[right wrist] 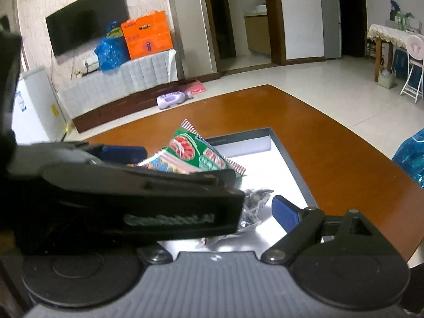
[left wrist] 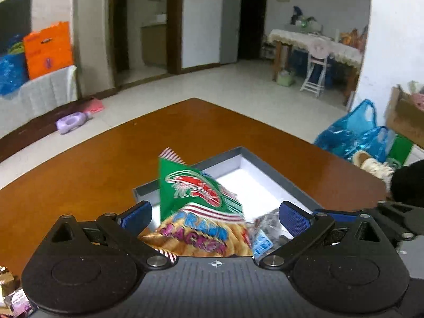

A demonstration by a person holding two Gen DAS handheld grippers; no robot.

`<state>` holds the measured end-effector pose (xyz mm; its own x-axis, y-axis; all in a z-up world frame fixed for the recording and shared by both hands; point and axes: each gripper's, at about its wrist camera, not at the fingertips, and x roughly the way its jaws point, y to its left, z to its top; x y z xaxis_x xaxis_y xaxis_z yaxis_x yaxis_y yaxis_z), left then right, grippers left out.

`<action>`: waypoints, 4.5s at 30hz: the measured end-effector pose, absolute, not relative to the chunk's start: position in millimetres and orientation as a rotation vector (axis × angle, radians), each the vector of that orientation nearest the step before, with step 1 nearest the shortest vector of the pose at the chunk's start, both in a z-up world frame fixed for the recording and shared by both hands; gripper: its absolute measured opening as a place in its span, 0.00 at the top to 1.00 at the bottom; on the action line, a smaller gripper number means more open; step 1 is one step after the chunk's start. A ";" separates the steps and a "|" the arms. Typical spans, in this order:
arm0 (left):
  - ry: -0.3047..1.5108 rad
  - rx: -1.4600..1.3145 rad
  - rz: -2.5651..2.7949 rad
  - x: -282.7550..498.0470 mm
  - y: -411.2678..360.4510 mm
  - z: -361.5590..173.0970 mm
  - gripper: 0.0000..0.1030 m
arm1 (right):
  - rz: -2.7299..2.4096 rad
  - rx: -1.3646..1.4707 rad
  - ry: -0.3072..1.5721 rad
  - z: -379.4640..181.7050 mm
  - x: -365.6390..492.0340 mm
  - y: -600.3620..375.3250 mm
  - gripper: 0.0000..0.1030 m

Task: Organize snacks
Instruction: 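Release the Prawn Cracker bag into the box with the left tool while the right tool opens, then move both tools back over the remaining snacks on the table, then grasp the orange candy packet with the left tool while the right tool grasps the striped sausage stick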

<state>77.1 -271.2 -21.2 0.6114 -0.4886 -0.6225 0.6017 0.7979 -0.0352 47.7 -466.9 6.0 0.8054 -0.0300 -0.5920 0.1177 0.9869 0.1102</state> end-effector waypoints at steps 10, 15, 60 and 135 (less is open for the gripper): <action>0.694 0.169 -0.628 77.3 -267.4 -30.6 0.00 | -0.109 0.104 0.663 3.5 51.4 -466.0 0.12; 0.687 0.178 -0.599 71.8 -259.0 -23.9 0.00 | -0.109 0.090 0.674 9.2 47.6 -462.6 0.12; 0.825 0.141 -0.164 29.1 31.3 -4.1 0.00 | 0.354 -0.074 0.616 -7.4 12.9 -272.5 0.12; 0.954 0.140 -0.192 64.5 17.0 -33.4 0.64 | 0.351 -0.184 0.641 -61.0 71.1 -230.7 0.75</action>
<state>64.5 17.0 -33.4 0.5635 -0.1006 -0.8200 0.2239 0.9740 0.0344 71.1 -230.7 -61.0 0.7455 0.2627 -0.6126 -0.3753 0.9250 -0.0601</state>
